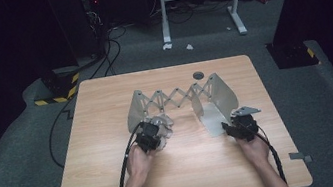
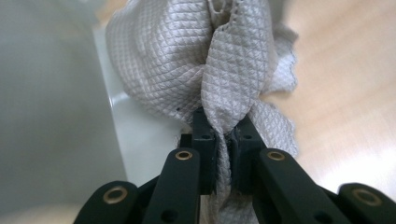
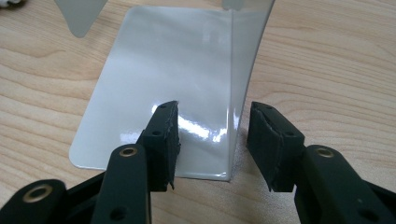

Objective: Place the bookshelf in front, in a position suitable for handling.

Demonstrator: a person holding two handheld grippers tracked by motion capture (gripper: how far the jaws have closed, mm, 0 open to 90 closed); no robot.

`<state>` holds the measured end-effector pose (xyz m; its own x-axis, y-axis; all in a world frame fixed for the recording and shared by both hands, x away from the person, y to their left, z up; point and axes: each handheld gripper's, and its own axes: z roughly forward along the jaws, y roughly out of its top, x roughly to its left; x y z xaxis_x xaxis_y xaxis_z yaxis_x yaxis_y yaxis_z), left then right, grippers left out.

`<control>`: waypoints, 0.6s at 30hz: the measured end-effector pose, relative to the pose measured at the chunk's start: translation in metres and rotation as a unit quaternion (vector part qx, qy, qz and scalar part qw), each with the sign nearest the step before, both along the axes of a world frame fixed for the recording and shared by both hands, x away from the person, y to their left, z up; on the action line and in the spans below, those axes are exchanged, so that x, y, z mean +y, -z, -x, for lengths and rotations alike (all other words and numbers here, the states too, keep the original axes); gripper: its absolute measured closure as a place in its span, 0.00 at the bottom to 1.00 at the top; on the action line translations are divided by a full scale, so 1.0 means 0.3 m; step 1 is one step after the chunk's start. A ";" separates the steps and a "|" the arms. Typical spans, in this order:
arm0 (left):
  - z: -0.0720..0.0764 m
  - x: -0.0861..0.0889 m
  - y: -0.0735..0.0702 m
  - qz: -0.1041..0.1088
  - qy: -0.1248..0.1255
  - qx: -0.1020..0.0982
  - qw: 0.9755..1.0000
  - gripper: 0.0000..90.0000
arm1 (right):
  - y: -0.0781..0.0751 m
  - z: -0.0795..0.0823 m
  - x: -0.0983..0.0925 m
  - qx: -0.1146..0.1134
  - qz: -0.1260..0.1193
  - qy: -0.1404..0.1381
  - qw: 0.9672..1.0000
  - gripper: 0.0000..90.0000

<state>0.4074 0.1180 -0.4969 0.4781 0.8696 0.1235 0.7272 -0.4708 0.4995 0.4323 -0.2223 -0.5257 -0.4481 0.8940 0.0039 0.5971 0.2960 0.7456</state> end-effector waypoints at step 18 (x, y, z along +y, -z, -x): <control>0.126 0.198 -0.188 0.044 -0.059 -0.093 0.993 0.92 | 0.000 0.000 0.000 0.000 0.000 -0.001 1.000 0.60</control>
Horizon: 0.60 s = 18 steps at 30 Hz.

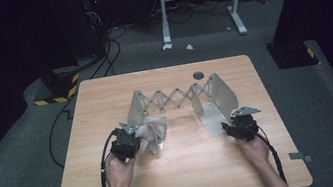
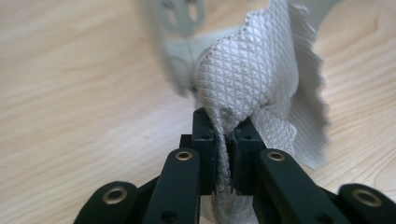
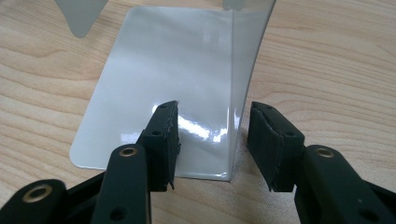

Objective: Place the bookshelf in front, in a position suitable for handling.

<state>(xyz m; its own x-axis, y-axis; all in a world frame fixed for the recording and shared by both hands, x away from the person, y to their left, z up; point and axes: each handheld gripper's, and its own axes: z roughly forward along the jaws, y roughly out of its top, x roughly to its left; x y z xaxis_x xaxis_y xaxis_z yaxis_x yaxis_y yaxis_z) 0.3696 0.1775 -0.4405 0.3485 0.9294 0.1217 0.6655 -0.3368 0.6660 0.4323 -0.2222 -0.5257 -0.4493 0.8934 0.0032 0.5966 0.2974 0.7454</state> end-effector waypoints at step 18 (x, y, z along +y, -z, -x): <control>0.003 0.127 0.127 0.025 -0.032 0.086 0.995 0.92 | 0.001 0.000 -0.002 0.000 0.005 -0.003 1.000 0.60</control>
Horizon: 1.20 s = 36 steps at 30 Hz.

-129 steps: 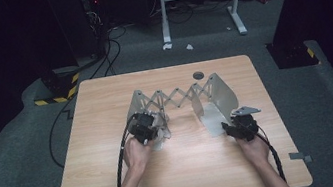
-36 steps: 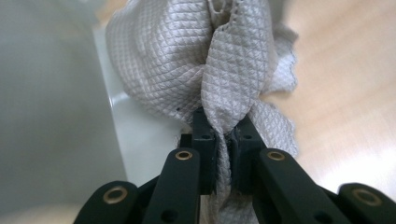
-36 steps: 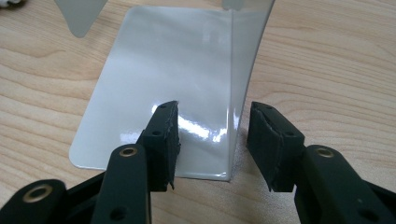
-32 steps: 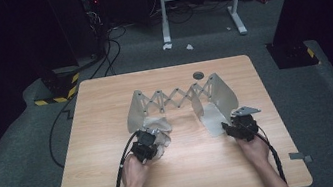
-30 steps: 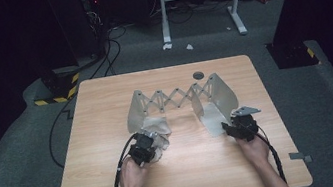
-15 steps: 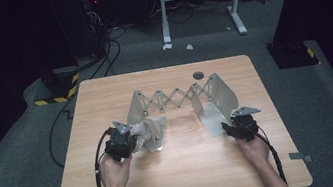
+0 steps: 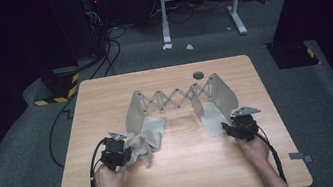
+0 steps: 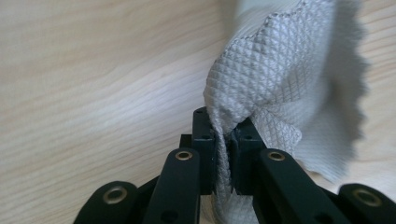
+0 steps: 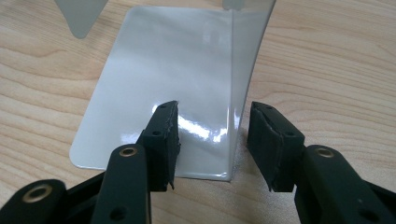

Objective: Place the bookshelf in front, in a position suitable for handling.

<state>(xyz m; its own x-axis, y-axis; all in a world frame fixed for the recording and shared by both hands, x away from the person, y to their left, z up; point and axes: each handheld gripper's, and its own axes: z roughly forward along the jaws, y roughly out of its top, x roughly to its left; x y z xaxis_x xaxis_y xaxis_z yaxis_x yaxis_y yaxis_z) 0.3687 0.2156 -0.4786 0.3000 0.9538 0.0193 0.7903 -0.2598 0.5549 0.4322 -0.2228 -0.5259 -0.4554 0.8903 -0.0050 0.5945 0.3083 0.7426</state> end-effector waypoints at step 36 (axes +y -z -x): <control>-0.218 -0.024 -0.142 0.108 0.018 -0.032 0.994 0.91 | 0.000 0.000 0.001 0.000 0.000 0.000 1.000 0.60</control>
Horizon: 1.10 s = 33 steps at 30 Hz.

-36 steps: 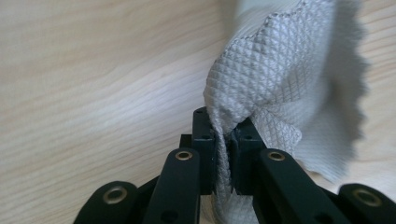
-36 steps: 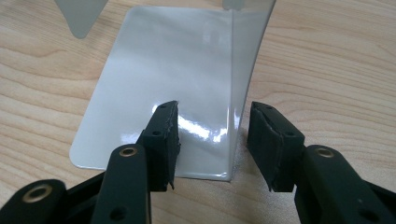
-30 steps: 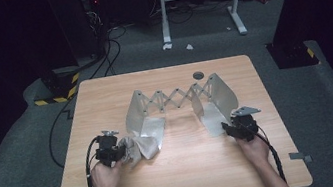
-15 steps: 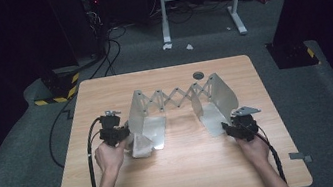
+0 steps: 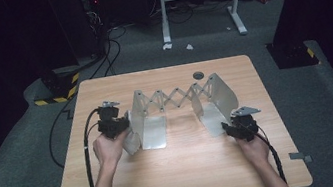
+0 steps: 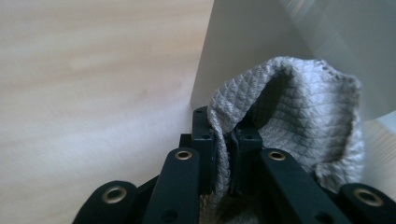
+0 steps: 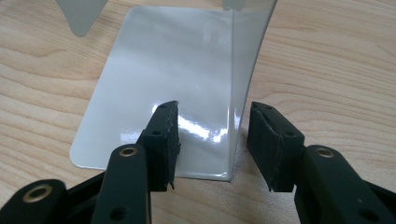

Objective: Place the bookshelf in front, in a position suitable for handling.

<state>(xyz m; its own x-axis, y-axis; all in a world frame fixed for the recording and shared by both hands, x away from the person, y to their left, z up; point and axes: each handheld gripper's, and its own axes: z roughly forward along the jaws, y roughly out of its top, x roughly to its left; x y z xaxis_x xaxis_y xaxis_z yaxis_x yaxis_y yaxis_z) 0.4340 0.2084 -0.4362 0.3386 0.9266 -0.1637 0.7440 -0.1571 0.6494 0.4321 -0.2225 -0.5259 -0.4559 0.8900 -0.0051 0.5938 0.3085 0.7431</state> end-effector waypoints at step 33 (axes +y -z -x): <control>-0.114 -0.015 0.049 0.006 0.001 0.019 1.000 0.91 | 0.000 0.000 0.001 0.000 0.000 -0.004 1.000 0.60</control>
<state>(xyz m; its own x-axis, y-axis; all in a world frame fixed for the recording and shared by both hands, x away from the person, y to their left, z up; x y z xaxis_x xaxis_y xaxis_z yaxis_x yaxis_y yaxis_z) 0.4681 0.2039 -0.4508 0.3342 0.9237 -0.1875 0.7682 -0.1516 0.6220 0.4320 -0.2221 -0.5259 -0.4629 0.8864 -0.0060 0.5911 0.3137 0.7430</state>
